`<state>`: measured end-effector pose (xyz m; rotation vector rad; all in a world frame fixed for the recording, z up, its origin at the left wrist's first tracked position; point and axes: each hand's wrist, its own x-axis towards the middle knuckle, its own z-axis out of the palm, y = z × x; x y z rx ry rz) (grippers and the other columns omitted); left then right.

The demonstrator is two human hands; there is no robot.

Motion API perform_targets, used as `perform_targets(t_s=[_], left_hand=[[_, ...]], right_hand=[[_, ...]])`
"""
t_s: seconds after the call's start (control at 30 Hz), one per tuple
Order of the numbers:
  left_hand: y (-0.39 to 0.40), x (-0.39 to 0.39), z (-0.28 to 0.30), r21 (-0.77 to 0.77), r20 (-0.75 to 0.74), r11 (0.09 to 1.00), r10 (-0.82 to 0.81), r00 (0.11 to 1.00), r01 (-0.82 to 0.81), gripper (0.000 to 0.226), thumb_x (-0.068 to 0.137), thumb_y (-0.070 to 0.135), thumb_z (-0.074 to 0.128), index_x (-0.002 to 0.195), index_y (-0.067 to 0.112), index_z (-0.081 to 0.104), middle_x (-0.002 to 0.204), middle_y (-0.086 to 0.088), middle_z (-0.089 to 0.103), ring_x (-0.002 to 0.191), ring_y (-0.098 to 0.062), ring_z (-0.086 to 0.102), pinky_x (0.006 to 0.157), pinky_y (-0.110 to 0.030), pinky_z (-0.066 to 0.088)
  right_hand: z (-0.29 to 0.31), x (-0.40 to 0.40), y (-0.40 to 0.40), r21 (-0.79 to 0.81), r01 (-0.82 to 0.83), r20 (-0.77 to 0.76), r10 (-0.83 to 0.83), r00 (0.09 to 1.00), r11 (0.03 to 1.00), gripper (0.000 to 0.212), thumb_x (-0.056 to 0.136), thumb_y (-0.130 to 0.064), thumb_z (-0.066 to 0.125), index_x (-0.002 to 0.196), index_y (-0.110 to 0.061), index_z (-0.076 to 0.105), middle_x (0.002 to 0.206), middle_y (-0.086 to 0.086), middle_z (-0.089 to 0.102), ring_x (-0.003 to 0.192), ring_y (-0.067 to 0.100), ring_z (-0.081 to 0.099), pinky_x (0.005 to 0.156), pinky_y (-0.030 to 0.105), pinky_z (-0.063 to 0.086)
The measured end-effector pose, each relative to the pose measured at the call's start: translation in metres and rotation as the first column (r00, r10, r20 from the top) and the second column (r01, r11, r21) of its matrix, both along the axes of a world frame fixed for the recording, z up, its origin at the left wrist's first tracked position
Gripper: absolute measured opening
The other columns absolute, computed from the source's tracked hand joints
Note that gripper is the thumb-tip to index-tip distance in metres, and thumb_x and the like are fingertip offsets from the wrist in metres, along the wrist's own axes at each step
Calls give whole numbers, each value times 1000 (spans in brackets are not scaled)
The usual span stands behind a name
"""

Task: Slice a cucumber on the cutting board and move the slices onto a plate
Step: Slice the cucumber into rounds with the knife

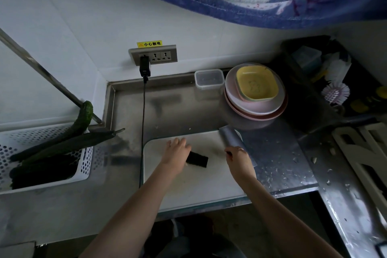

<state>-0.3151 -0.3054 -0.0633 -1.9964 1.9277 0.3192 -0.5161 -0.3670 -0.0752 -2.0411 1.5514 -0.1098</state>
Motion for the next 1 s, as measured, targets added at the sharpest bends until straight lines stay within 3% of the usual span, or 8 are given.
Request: perform_targets(t_s=[0.17, 0.3, 0.53, 0.73, 0.9, 1.0], left_hand=[[-2, -3, 5, 32, -144, 990, 144, 979, -141, 47, 87, 38, 63, 122, 11, 46, 122, -10, 53, 111, -29, 52, 86, -37, 44], [-7, -3, 5, 6, -179, 988, 154, 972, -155, 46, 86, 36, 64, 121, 13, 47, 122, -9, 49, 110, -28, 50, 85, -38, 43], [-3, 0, 1, 50, -263, 979, 206, 942, -200, 50, 83, 37, 67, 122, 13, 47, 121, -9, 50, 109, -28, 51, 85, -38, 45], [2, 8, 2, 53, -331, 968, 248, 910, -245, 48, 78, 36, 71, 116, 14, 52, 117, -7, 51, 106, -25, 51, 86, -37, 46], [5, 12, -1, 51, -366, 968, 249, 897, -248, 47, 76, 33, 73, 115, 15, 54, 116, -5, 52, 106, -23, 50, 87, -36, 46], [6, 15, -1, 49, -380, 966, 254, 889, -255, 45, 76, 33, 73, 114, 16, 54, 114, -5, 52, 104, -23, 50, 85, -36, 46]], right_hand=[[-1, -5, -1, 19, 36, 38, -36, 999, 999, 12, 92, -19, 56, 101, -11, 56, 96, 5, 57, 84, 22, 56, 67, 28, 41], [-1, -4, -4, 27, 34, 55, -35, 998, 999, 5, 93, -10, 48, 96, -11, 51, 93, 6, 58, 83, 23, 56, 69, 37, 49], [1, 13, -13, 60, 55, 133, -63, 989, 997, 25, 92, -7, 47, 111, -10, 62, 109, 7, 61, 95, 24, 59, 75, 29, 46], [4, 34, -23, 77, 16, 159, -28, 987, 997, 15, 90, -19, 60, 96, -8, 68, 86, 11, 69, 76, 26, 61, 67, 40, 51], [2, 49, -32, 147, 70, 256, -106, 961, 987, 21, 93, -6, 49, 110, -8, 63, 105, 14, 67, 93, 29, 62, 79, 43, 53], [3, 56, -36, 106, 38, 195, -59, 979, 994, 23, 93, -4, 49, 112, -7, 63, 106, 14, 67, 93, 29, 61, 77, 40, 52]])
